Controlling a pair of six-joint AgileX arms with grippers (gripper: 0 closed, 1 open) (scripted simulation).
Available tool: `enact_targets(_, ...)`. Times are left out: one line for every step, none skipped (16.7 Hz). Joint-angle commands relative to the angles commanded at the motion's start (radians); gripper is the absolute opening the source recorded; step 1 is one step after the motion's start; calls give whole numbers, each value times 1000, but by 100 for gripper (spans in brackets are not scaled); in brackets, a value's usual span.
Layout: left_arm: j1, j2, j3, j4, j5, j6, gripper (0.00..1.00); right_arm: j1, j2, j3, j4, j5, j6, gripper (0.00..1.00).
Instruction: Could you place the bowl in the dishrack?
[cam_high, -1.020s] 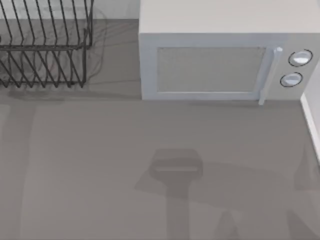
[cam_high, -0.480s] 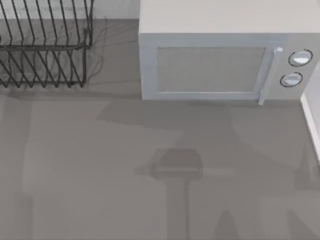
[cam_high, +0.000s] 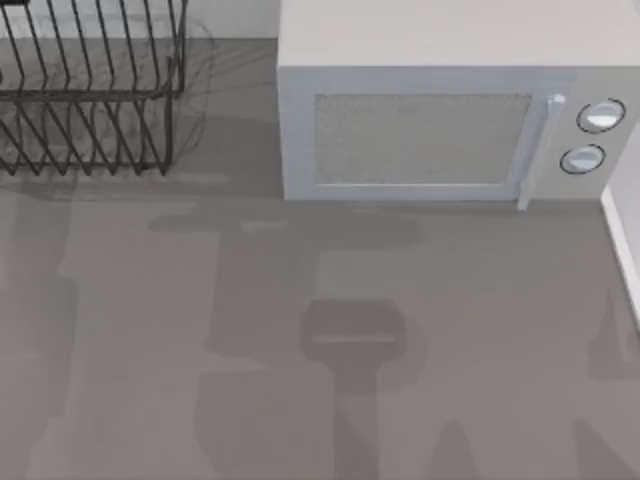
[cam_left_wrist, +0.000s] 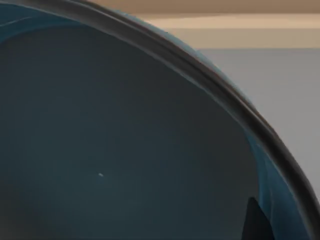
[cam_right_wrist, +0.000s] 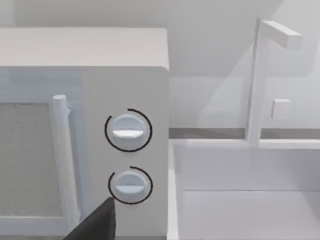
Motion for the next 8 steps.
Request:
enact_targets(-6,31,-13,39,-5,-1,0,0,0,0,0,0,0,100)
enact_targets(-10,54,-22,66,-8,-2,0,0,0,0,0,0,0,100)
enact_targets(-13,68,-29,83,-11,-3,0,0,0,0,0,0,0,100)
enact_targets(-14,73,-31,89,-12,-3,0,0,0,0,0,0,0,100)
enact_targets(-14,73,-31,89,-12,-3,0,0,0,0,0,0,0,100)
enact_targets(-14,73,-31,89,-12,-3,0,0,0,0,0,0,0,100)
enact_targets(-14,73,-31,89,-12,-3,0,0,0,0,0,0,0,100)
enact_targets(-14,73,-31,89,-12,-3,0,0,0,0,0,0,0,100)
